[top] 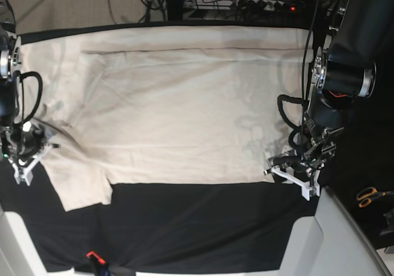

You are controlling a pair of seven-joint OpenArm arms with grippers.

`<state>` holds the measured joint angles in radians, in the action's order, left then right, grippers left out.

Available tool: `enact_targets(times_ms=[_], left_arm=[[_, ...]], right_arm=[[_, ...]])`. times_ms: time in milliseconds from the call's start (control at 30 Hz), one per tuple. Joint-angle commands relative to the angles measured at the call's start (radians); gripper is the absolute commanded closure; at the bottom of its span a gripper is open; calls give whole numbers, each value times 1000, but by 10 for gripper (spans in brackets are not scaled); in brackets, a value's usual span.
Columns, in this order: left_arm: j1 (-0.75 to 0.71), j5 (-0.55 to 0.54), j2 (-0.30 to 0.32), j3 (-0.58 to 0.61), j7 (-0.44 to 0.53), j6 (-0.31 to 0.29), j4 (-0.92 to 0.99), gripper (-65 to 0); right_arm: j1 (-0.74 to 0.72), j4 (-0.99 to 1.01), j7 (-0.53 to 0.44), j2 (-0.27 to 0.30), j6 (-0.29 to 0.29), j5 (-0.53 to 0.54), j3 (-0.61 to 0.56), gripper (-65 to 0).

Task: Fold the T-shirt properly
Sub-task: 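Move the left gripper to the shirt's opposite side edge and grasp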

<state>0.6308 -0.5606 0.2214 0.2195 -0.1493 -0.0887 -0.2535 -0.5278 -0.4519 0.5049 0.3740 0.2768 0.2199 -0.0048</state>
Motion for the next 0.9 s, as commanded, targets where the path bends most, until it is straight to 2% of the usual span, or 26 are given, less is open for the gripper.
enact_targets(times_ms=[0,133,533,600,700,833,867], left_arm=[[-12,-14,-9,1,-68,-24,-17,-357],[-36,-14,-3,-1,-71,-24,-88,-306],[-18,-9,6,1,-63,-24,-45,-303],[-16,-9,17,8,-31,-24,-22,-295],[-19,-8,34,13,24,-24,-11,-184],[-21,-8,43,13,30,-27,-14,-10],[-21,-8,43,13,30,-27,-16,0]], right_arm=[[-30,-15,-12,16,0,2,1,-78],[-30,-15,-12,15,0,2,1,-78],[-28,-15,-12,18,0,2,1,-78],[-28,-15,-12,16,0,2,1,-78],[-28,-15,-15,12,0,2,1,-78],[-28,-15,-16,10,0,2,1,-78],[-28,-15,-16,10,0,2,1,-78]])
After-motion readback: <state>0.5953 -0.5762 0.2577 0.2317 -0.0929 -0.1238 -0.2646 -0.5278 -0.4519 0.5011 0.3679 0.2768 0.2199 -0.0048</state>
